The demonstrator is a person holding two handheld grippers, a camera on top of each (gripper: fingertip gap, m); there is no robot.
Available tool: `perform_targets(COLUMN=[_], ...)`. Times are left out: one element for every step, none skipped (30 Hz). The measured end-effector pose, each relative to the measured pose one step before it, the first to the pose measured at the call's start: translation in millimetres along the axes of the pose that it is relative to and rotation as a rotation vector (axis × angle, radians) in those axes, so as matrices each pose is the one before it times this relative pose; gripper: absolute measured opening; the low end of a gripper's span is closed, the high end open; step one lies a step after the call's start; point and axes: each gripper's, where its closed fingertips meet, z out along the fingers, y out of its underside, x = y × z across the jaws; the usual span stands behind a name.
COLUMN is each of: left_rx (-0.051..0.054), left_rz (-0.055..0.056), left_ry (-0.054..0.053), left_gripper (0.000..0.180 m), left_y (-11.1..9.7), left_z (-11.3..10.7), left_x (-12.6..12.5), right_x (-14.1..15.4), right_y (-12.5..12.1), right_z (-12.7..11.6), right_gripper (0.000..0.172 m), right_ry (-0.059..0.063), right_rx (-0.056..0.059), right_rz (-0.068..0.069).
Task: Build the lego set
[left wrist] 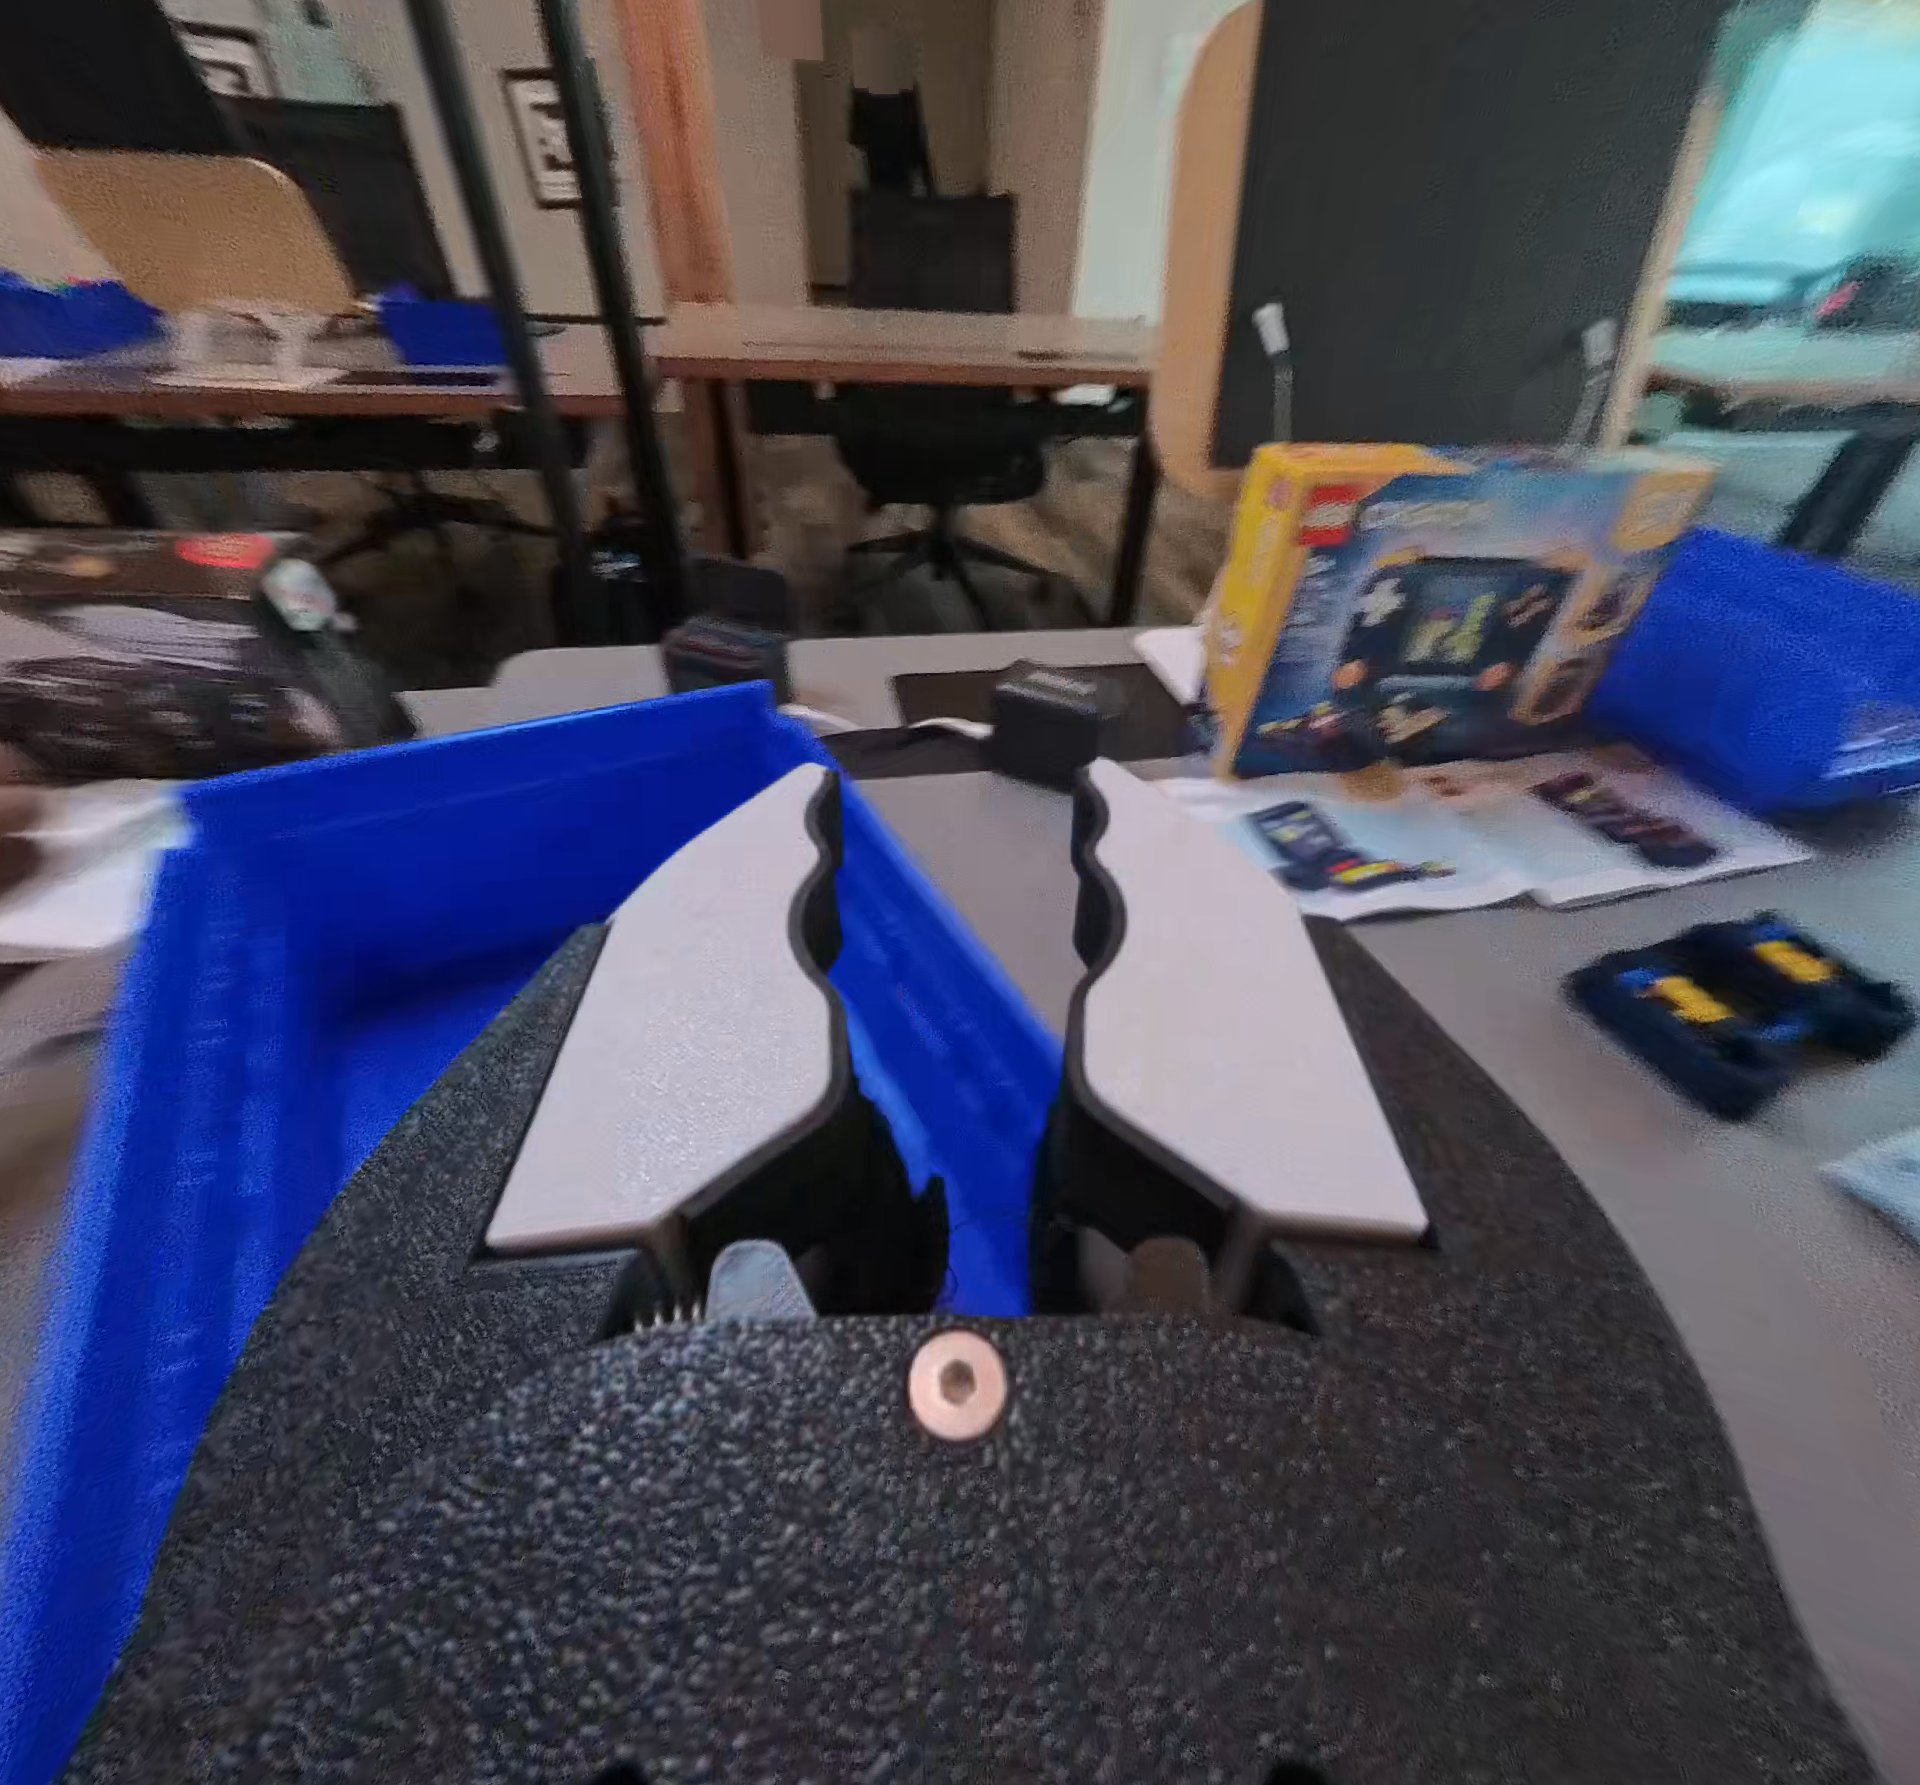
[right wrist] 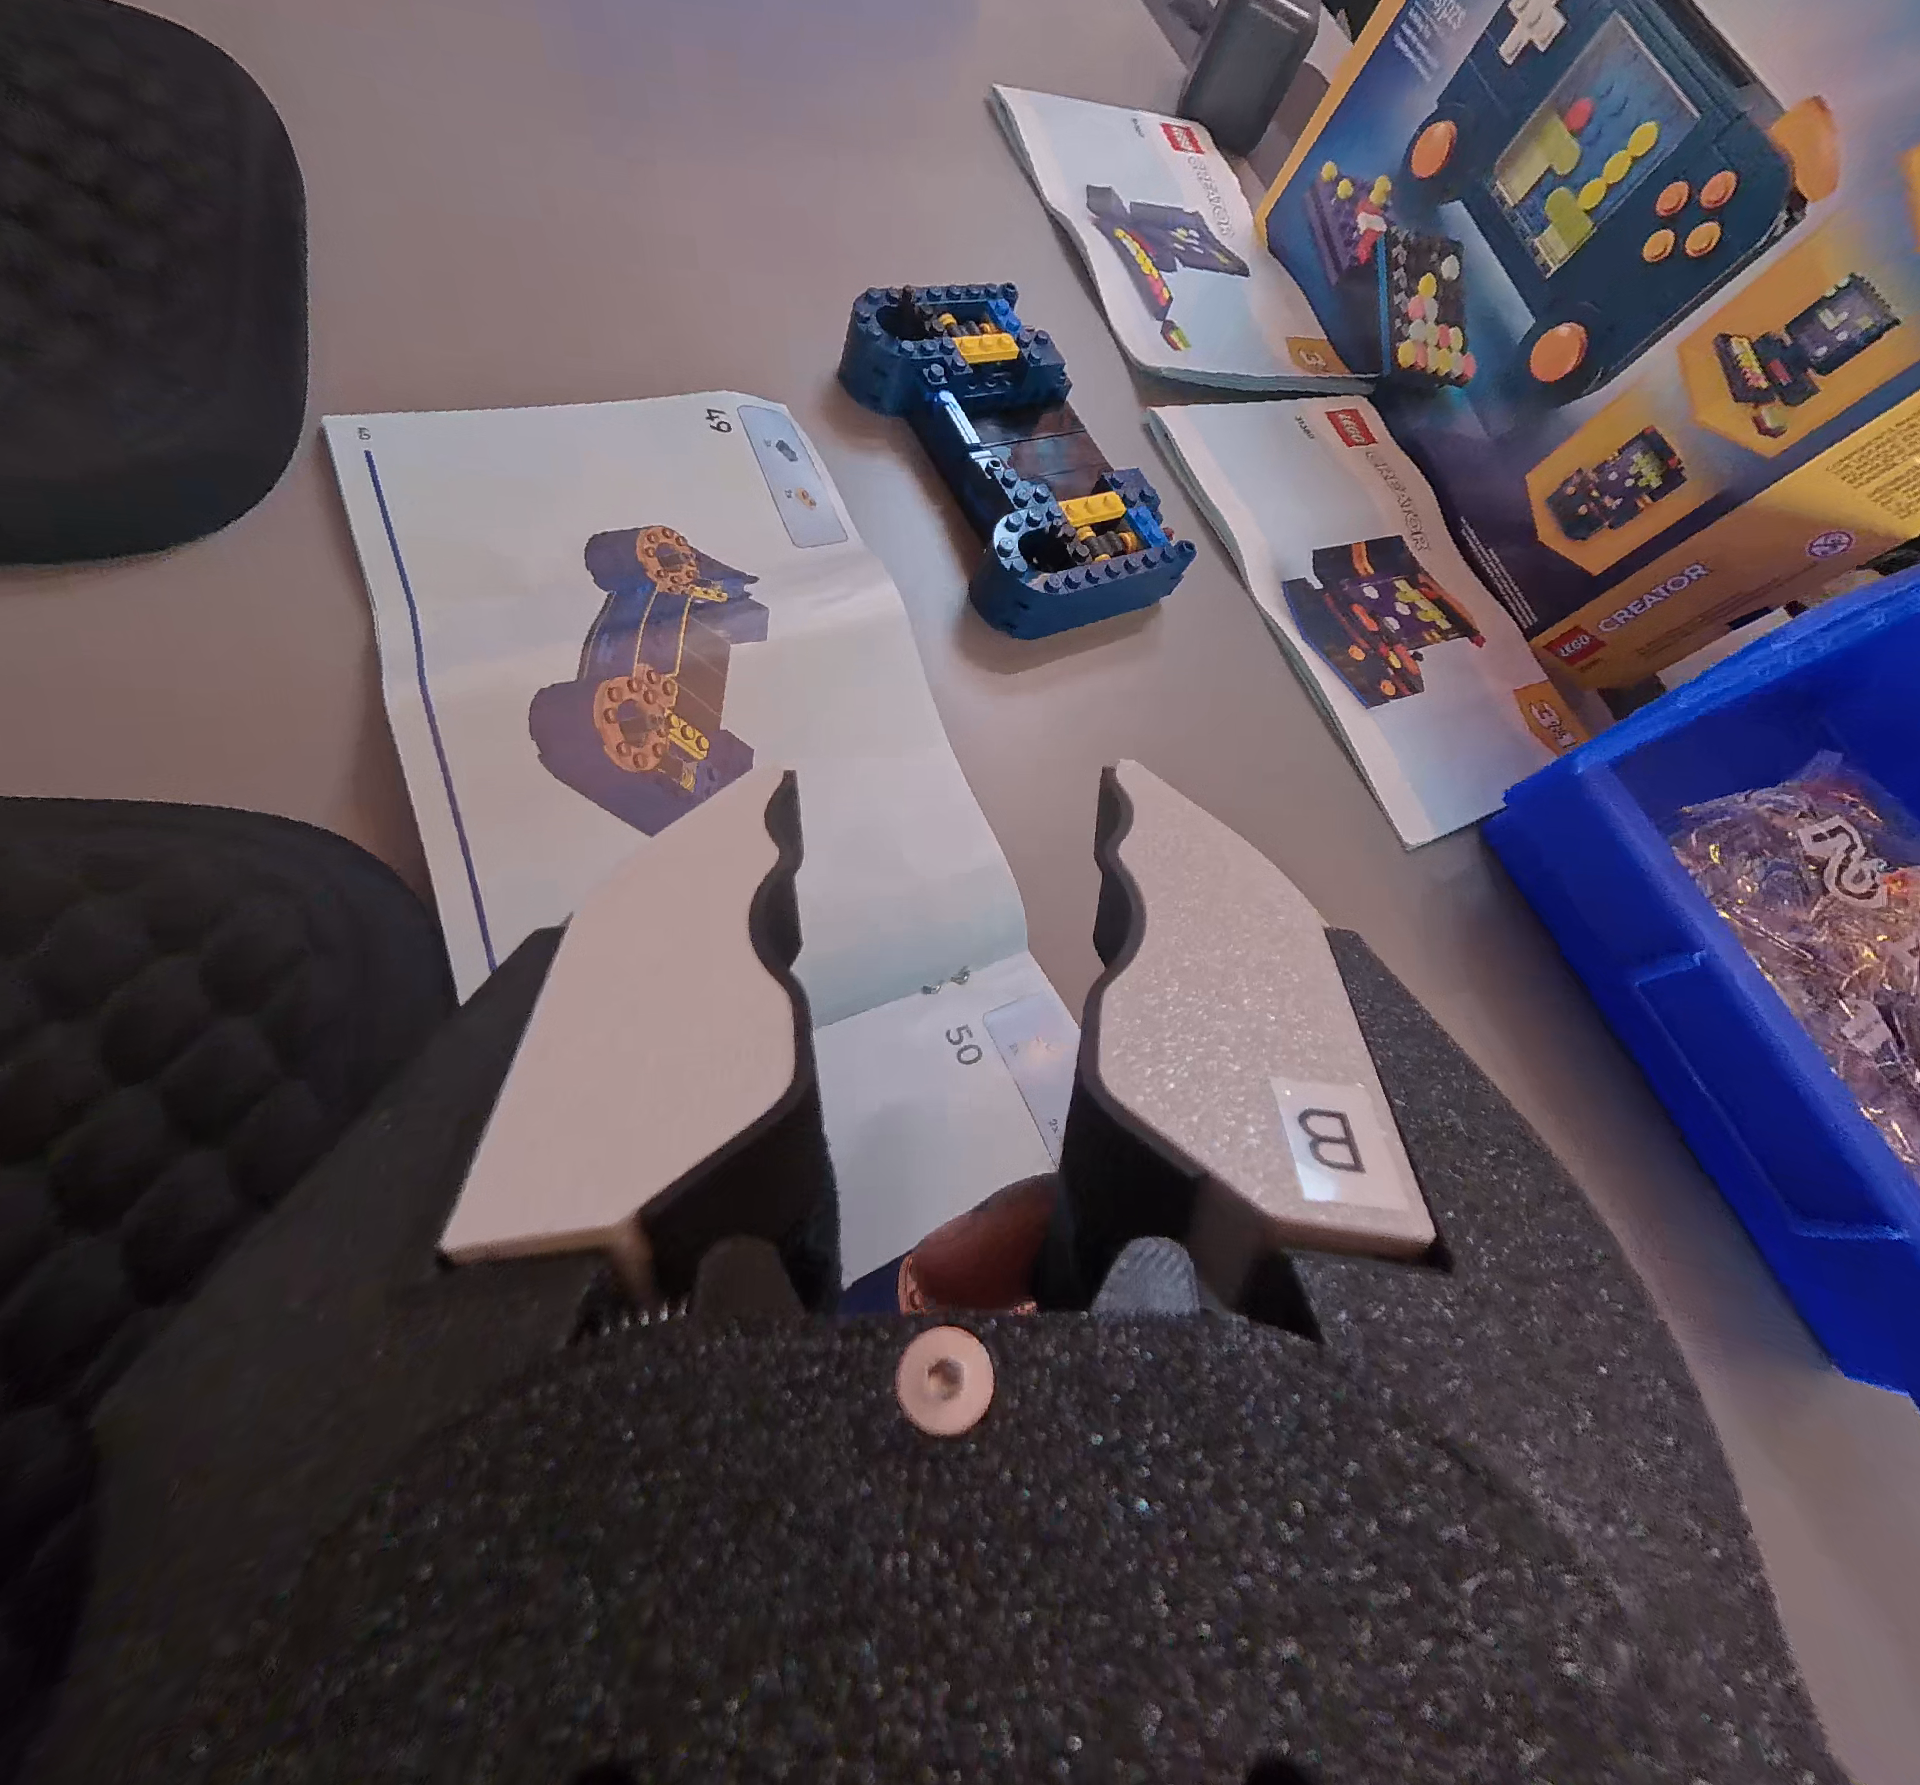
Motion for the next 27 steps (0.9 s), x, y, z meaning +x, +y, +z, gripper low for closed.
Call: perform_targets(left_rx=[-0.0795,-0.1224,-0.1274,-0.1079,-0.0705,-0.0686,-0.0899,-0.1076,-0.1205,-0.1127,-0.1075,-0.0156,0.0131,-0.0007,-0.0028,-0.0007,0.0084,0.0384,0.0417,0.0370,0.0402,0.0053,0.0008,0.0001,0.0002,0.0047,0.0067], left_rz=[0.0909,0.0734,0.0442,0.0165,-0.0115,0.0113,0.0518,0.0561,0.0621,0.0465,0.0167,-0.0781,-0.0618,-0.0099,-0.0190,-0.0445,-0.0521,-0.0382,-0.0493,-0.0582,-0.0284,-0.0238,-0.0326,-0.0243,-0.0324,-0.0441,-0.0503], left_ry=[-0.0787,-0.0300,0.0442,0.0954,0.0739,0.0477,0.0256,-0.0112,0.0076,-0.0119,0.0205,0.1170,0.0023,-0.0085,-0.0049,-0.0154,-0.0172,-0.0124,-0.0186,-0.0256,-0.0146,-0.0142,-0.0194,-0.0134,-0.0174,-0.0260,-0.0304], left_gripper=[0.046,0.059,0.069,0.073,0.079,0.081,0.086,0.094,0.102,0.112,0.122,0.123,0.132,0.133,0.136,0.142,0.147,0.148,0.149,0.148,0.149,0.149,0.149,0.149,0.149,0.149,0.149], left_y=[6.42,17.22,20.92,17.90,11.83,10.38,11.71,13.31,14.33,13.96,15.31,1.68,-1.38,0.03,-0.06,1.23,3.56,2.42,3.07,4.65,5.52,9.02,10.76,11.85,12.36,12.16,12.39], left_z=[-0.45,7.91,14.61,17.70,18.51,17.64,16.35,15.34,14.39,13.75,13.21,7.45,3.82,0.61,0.76,1.40,0.41,-1.49,-1.61,-2.36,-2.95,-5.37,-5.94,-6.67,-7.38,-6.90,-7.47], left_x=[-25.68,-19.40,-7.81,1.30,-0.26,-3.08,-4.69,-8.88,-5.78,-8.12,-3.74,6.47,-6.50,-1.24,1.25,-0.12,-0.08,0.67,0.76,1.52,4.56,5.98,6.46,6.35,5.65,3.65,3.18], right_x=[-0.64,-0.91,-1.19,-1.22,-0.70,-0.23,-0.14,0.17,0.42,0.24,0.26,0.37,0.56,0.67,0.40,0.04,0.09,-0.11,-0.78,-1.11,-1.03,-0.65,-0.29,-0.28,-0.20,0.27,0.14], right_y=[-0.25,-0.11,-0.41,-0.81,-1.17,-1.09,-1.15,-1.36,-1.17,-0.93,-0.67,-0.30,0.22,0.99,1.39,1.68,1.51,0.89,0.13,-0.18,0.43,0.98,1.41,1.09,0.70,0.52,0.55], right_z=[1.79,2.13,2.07,1.83,1.65,1.15,0.78,0.32,-0.18,-0.64,-0.92,-0.98,-0.71,-0.36,0.22,0.64,0.92,1.07,1.17,1.16,1.22,0.97,0.65,0.15,-0.25,-0.69,-0.86], right_gripper=[0.054,0.055,0.055,0.055,0.055,0.055,0.055,0.055,0.055,0.055,0.055,0.055,0.055,0.055,0.055,0.055,0.055,0.055,0.055,0.055,0.055,0.055,0.056,0.056,0.056,0.056,0.056], right_ry=[-0.0035,-0.0040,-0.0048,-0.0052,-0.0027,-0.0006,-0.0007,0.0011,0.0025,0.0019,0.0026,0.0034,0.0041,0.0057,0.0042,0.0029,0.0032,0.0019,-0.0018,-0.0043,-0.0039,-0.0021,-0.0010,-0.0014,-0.0025,-0.0006,-0.0012], right_rx=[-0.0011,-0.0017,-0.0016,0.0000,0.0002,-0.0019,-0.0025,-0.0023,-0.0039,-0.0056,-0.0053,-0.0042,-0.0039,-0.0049,-0.0068,-0.0070,-0.0053,-0.0018,0.0029,0.0049,0.0012,-0.0035,-0.0066,-0.0039,0.0014,0.0032,0.0043], right_rz=[-0.0013,-0.0011,-0.0017,-0.0031,-0.0041,-0.0038,-0.0037,-0.0043,-0.0057,-0.0063,-0.0056,-0.0042,-0.0024,-0.0004,0.0009,0.0011,0.0018,0.0030,0.0040,0.0034,0.0015,-0.0005,-0.0001,0.0008,0.0021,0.0047,0.0055])
